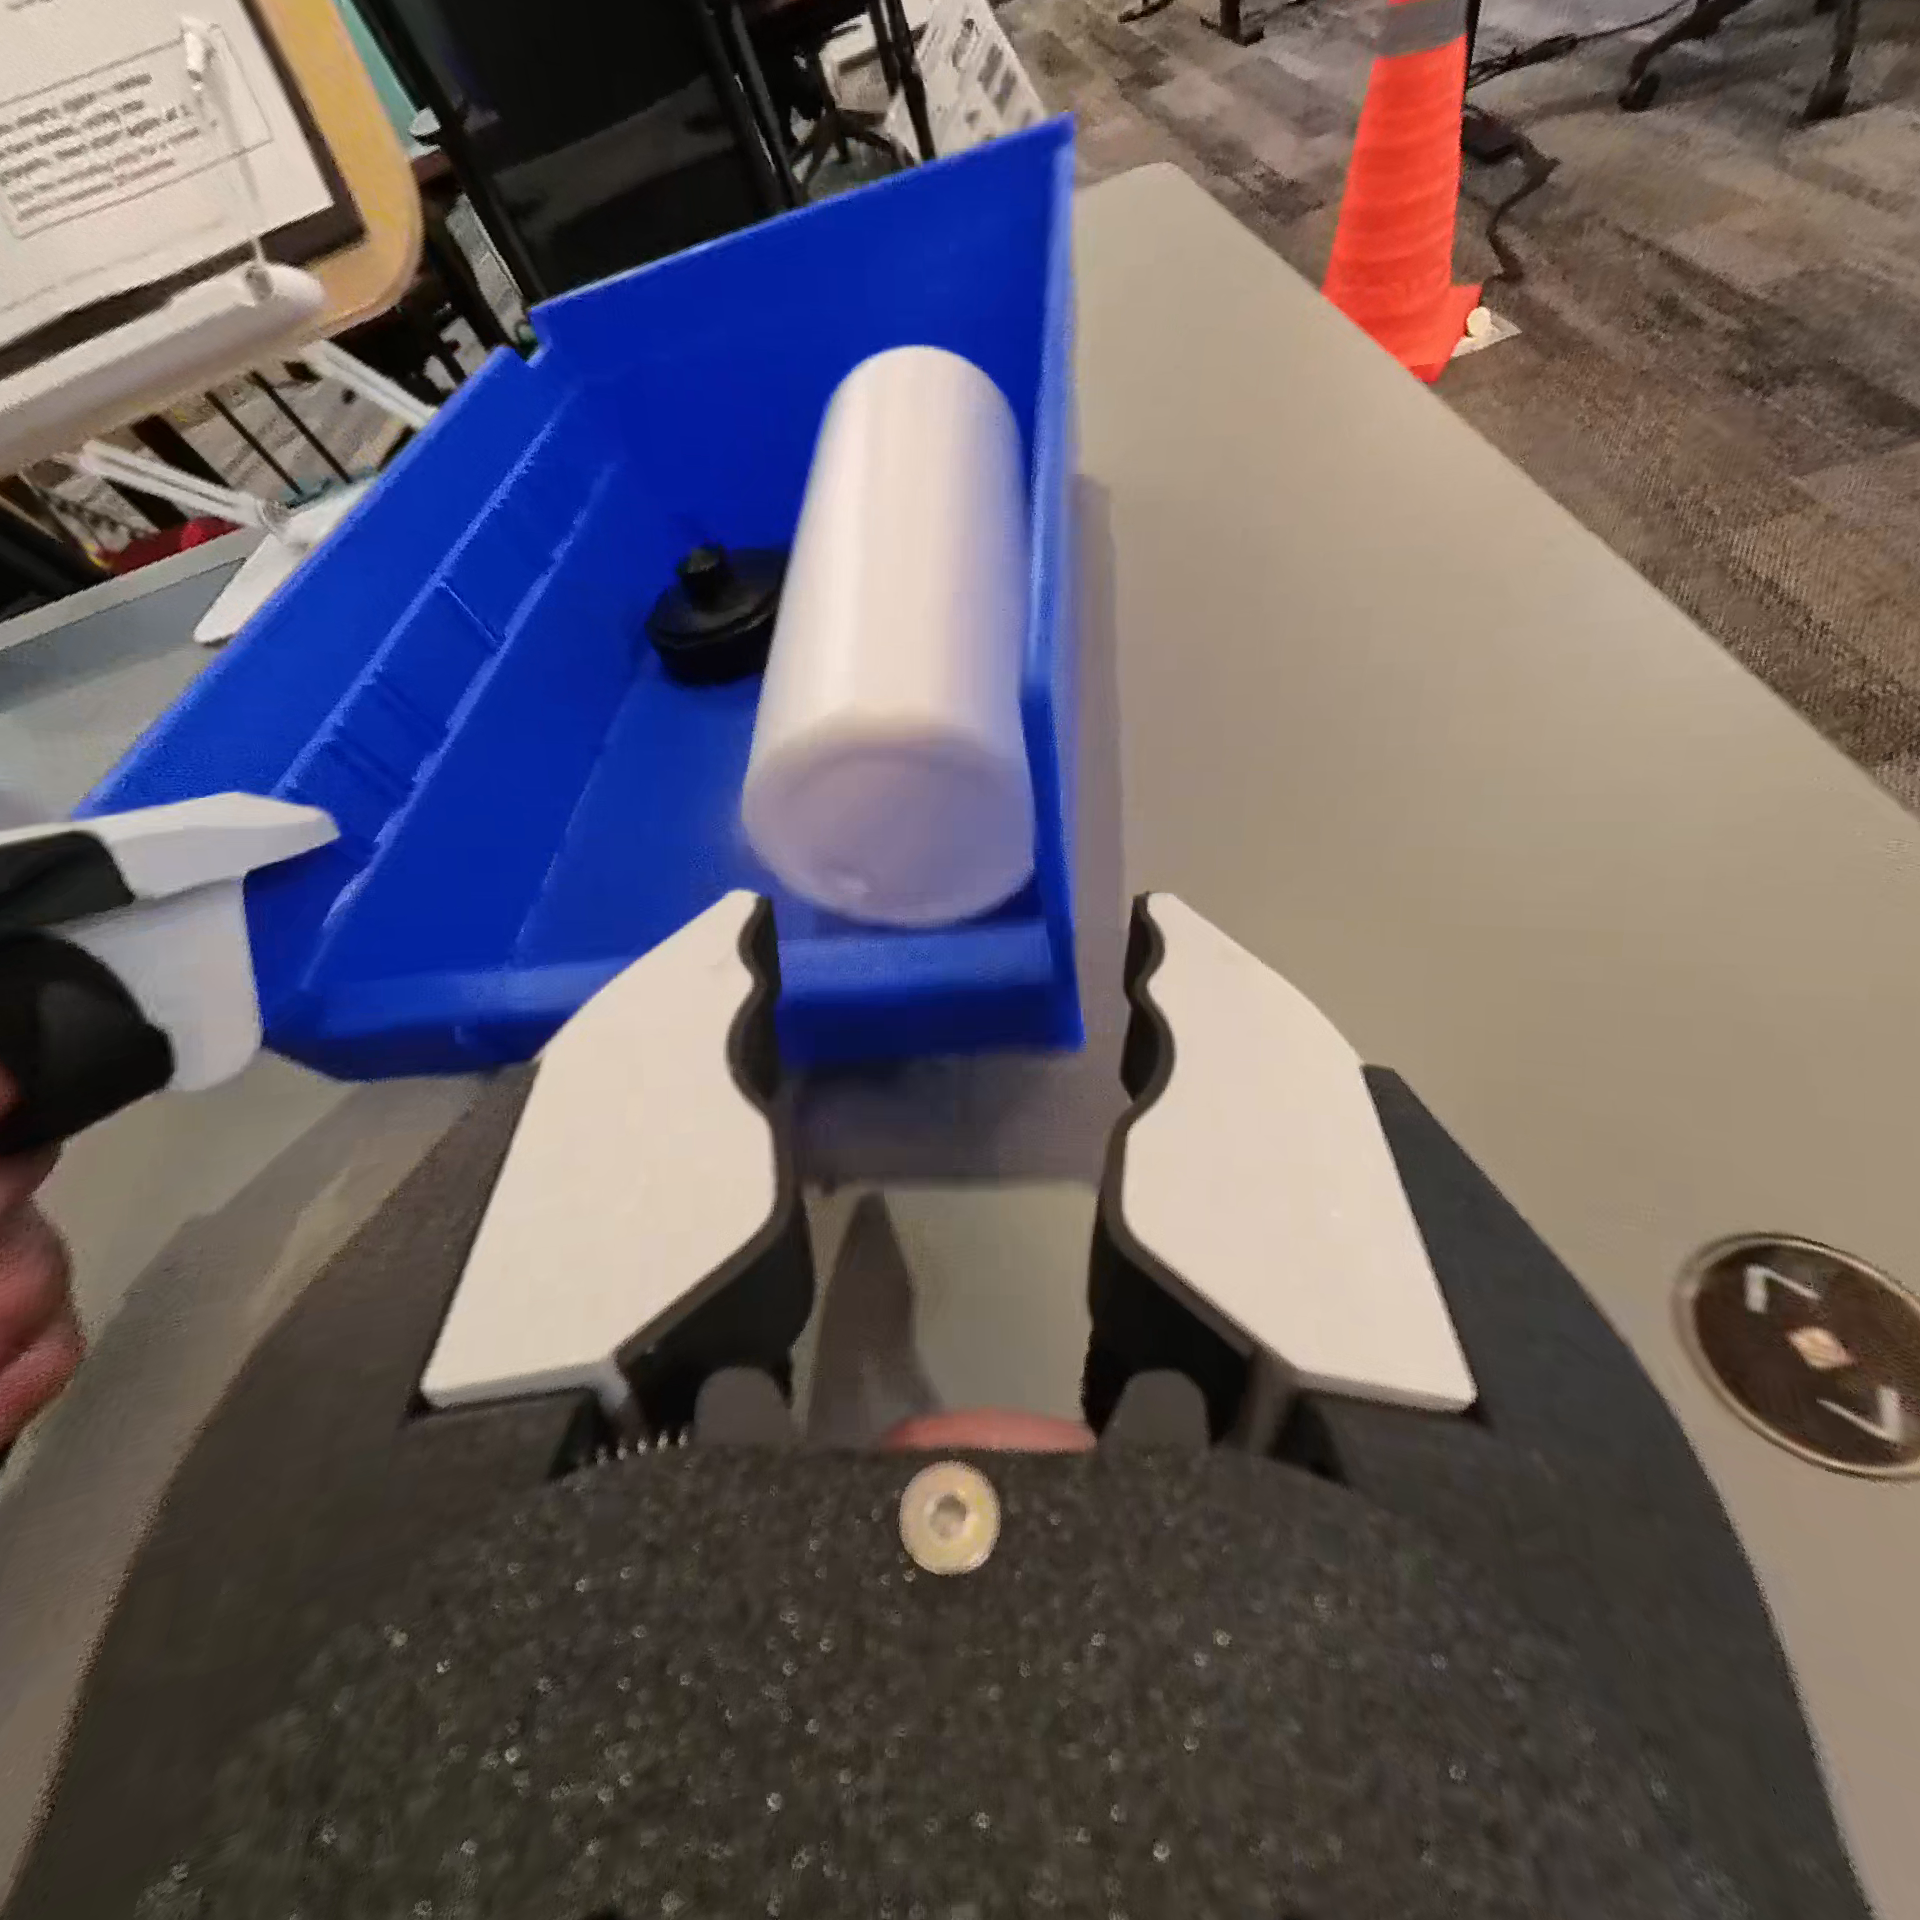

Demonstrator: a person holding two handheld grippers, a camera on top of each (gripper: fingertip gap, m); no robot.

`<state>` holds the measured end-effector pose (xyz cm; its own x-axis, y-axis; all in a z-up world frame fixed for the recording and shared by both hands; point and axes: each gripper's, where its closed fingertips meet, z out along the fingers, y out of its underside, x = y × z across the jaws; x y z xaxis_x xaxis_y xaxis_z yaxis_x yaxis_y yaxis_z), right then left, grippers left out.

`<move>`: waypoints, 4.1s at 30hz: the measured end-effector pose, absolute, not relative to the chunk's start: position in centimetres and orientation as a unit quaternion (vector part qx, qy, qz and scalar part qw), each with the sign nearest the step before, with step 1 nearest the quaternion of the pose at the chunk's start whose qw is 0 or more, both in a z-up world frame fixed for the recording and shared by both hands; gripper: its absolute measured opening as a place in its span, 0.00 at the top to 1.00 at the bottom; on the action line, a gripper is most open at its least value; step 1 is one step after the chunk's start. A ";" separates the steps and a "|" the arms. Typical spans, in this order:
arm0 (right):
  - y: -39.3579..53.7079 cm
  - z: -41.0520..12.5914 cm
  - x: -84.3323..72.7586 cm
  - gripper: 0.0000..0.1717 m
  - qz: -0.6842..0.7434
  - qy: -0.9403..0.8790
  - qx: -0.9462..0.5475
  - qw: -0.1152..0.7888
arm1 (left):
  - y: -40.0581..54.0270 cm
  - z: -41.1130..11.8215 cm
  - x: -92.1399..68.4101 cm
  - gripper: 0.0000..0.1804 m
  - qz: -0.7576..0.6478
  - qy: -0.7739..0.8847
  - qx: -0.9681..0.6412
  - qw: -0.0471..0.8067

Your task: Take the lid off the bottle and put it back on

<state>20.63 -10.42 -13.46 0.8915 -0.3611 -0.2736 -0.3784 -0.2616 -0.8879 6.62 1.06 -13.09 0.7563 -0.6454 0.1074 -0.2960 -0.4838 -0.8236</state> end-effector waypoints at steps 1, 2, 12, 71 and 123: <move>-10.1 -13.5 20.2 0.64 -0.006 0.229 -0.797 0.559 | 0.7 -13.1 5.8 0.97 -0.206 0.285 -0.835 0.423; -10.0 -13.7 20.1 0.66 -0.032 0.232 -0.800 0.553 | 0.4 -13.1 5.0 0.98 -0.211 0.286 -0.835 0.421; -6.6 -9.4 12.5 0.98 -0.041 0.191 -0.776 0.599 | 0.7 -10.8 -6.3 0.98 -0.194 0.249 -0.825 0.469; 0.8 -12.7 -35.0 0.97 0.085 -0.178 -0.804 0.561 | -2.1 -13.5 -53.9 0.97 -0.039 -0.043 -0.875 0.481; -6.6 -3.6 29.5 0.74 -0.065 0.138 -0.751 0.642 | -2.2 -2.9 0.0 0.64 -0.349 0.324 -0.740 0.475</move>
<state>29.45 -6.64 -3.56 0.9533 -0.2910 -0.0807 -0.1248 -0.1364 -0.9828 0.03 -2.24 -2.90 0.5459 -0.8115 0.2085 -0.1487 -0.3387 -0.9291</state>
